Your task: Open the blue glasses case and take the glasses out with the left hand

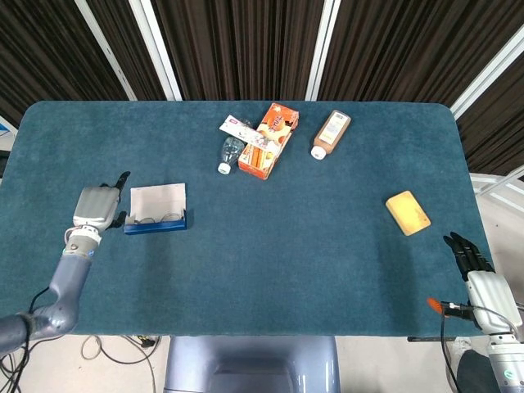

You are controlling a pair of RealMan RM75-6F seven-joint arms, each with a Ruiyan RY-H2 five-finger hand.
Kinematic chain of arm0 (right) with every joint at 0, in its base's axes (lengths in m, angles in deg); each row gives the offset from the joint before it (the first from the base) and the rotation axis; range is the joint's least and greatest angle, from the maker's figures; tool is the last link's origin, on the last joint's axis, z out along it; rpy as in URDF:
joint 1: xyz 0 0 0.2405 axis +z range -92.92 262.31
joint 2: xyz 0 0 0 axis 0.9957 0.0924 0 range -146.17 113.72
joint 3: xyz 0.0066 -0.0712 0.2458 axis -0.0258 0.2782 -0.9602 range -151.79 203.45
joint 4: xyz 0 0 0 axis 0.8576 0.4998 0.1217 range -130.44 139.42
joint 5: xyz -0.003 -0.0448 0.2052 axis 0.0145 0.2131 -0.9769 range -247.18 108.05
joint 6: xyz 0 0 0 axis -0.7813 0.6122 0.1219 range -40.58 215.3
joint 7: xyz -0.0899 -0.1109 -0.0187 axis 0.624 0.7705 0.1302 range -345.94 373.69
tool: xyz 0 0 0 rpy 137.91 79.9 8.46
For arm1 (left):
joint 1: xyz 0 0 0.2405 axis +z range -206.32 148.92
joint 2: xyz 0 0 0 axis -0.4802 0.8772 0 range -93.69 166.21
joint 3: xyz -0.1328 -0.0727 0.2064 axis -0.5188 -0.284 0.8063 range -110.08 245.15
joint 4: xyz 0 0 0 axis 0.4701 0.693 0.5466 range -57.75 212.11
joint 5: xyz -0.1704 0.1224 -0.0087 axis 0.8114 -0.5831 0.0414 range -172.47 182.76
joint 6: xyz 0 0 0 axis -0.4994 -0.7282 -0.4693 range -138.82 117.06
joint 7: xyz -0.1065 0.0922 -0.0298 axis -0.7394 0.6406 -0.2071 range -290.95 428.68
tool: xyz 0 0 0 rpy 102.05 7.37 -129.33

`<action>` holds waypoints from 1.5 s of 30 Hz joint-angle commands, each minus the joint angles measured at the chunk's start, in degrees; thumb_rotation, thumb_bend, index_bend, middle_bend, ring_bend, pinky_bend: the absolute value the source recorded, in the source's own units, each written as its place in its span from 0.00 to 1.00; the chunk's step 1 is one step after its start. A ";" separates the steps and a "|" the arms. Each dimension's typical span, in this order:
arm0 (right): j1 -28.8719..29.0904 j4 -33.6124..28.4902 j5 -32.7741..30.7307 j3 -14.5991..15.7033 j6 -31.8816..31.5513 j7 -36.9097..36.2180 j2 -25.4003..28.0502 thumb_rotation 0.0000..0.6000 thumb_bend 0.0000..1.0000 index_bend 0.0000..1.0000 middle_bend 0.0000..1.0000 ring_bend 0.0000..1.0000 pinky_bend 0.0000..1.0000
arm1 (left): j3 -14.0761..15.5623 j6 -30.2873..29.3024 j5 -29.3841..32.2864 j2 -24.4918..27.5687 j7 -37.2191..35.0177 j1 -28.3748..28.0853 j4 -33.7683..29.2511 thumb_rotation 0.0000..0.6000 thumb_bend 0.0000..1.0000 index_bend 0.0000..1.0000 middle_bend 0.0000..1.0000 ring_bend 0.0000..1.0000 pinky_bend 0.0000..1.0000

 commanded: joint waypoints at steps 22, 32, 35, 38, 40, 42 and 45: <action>0.03 -0.01 -0.21 -0.07 0.15 -0.09 0.02 1.00 0.13 0.00 0.00 0.00 0.19 | 6.52 7.33 4.98 4.39 3.69 -0.70 -7.39 1.00 0.36 0.16 0.95 0.85 0.99; -0.02 -0.02 -0.06 -0.01 0.08 -0.04 0.06 1.00 0.13 0.00 0.00 0.00 0.19 | 8.34 7.36 7.09 3.16 5.16 -0.85 -6.74 1.00 0.36 0.16 0.95 0.85 0.99; -0.02 -0.01 -0.03 -0.02 0.06 -0.07 0.07 1.00 0.13 0.00 0.00 0.00 0.19 | 8.94 7.28 7.68 3.25 5.90 -1.01 -7.33 1.00 0.36 0.17 0.95 0.85 0.99; -0.04 -0.01 0.00 -0.02 0.02 -0.13 0.09 1.00 0.13 0.00 0.00 0.00 0.19 | 9.51 7.23 7.88 3.85 6.62 -1.28 -8.95 1.00 0.36 0.19 0.95 0.85 0.99; -0.04 0.01 0.05 0.00 0.01 -0.14 0.09 1.00 0.13 0.00 0.00 0.00 0.19 | 9.73 6.90 7.53 4.55 6.77 -1.32 -10.77 1.00 0.36 0.20 0.95 0.85 0.99; -0.02 0.04 0.08 -0.01 0.02 -0.17 0.08 1.00 0.13 0.00 0.00 0.00 0.19 | 10.02 6.48 6.56 5.77 6.51 -1.15 -14.00 1.00 0.36 0.21 0.95 0.85 0.99; 0.00 0.04 0.10 0.01 0.06 -0.17 0.06 1.00 0.13 0.00 0.00 0.00 0.19 | 10.79 6.40 4.99 7.40 6.78 -1.17 -17.94 1.00 0.36 0.22 0.95 0.85 0.99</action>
